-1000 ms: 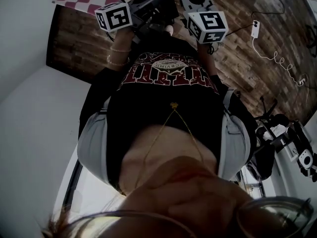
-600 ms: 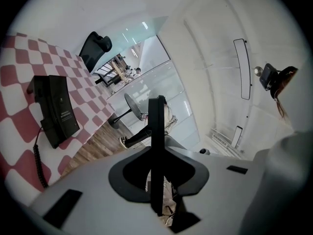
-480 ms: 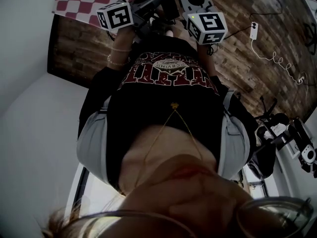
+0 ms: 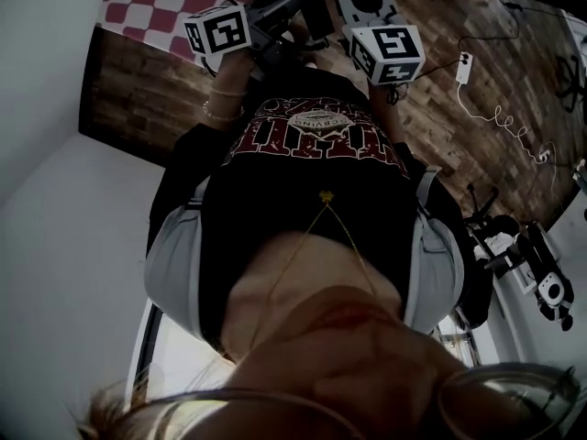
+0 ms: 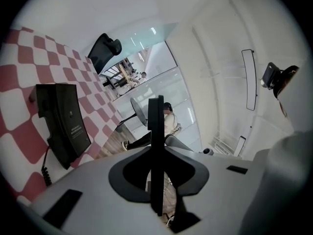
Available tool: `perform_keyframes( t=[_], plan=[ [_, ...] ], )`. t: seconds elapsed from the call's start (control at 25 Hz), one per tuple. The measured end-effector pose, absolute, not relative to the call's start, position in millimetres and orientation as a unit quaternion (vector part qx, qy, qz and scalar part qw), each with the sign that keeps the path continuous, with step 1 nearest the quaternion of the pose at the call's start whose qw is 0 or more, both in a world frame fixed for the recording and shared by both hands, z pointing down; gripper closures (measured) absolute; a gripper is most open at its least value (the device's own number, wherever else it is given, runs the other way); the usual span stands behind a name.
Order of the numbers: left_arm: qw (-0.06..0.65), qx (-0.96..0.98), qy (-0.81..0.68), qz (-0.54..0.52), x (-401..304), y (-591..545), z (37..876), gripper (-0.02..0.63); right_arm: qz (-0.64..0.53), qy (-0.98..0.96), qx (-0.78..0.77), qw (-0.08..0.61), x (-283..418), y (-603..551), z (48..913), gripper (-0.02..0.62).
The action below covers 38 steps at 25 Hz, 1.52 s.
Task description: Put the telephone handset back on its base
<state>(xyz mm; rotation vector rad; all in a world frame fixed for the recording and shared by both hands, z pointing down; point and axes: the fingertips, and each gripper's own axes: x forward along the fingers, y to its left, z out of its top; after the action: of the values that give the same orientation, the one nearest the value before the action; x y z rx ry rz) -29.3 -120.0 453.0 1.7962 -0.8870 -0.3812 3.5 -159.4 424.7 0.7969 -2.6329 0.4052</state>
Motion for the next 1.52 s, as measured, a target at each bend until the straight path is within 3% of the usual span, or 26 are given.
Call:
perform_keyframes(
  t=[0.64, 1.0, 1.52],
  plan=[
    [0.536, 0.692, -0.433, -0.217, -96, -124, 484, 0.525, 0.137, -0.952, 0.174, 0.213, -84, -165, 446, 0.574],
    [0.469, 0.701, -0.489, -0.224, -51, -69, 445, 0.525, 0.095, -0.974, 0.099, 0.178, -51, -113, 414, 0.574],
    [0.431, 0.657, -0.562, -0.259, -55, -87, 441, 0.525, 0.071, -0.982, -0.027, 0.174, -73, -132, 409, 0.574]
  ],
)
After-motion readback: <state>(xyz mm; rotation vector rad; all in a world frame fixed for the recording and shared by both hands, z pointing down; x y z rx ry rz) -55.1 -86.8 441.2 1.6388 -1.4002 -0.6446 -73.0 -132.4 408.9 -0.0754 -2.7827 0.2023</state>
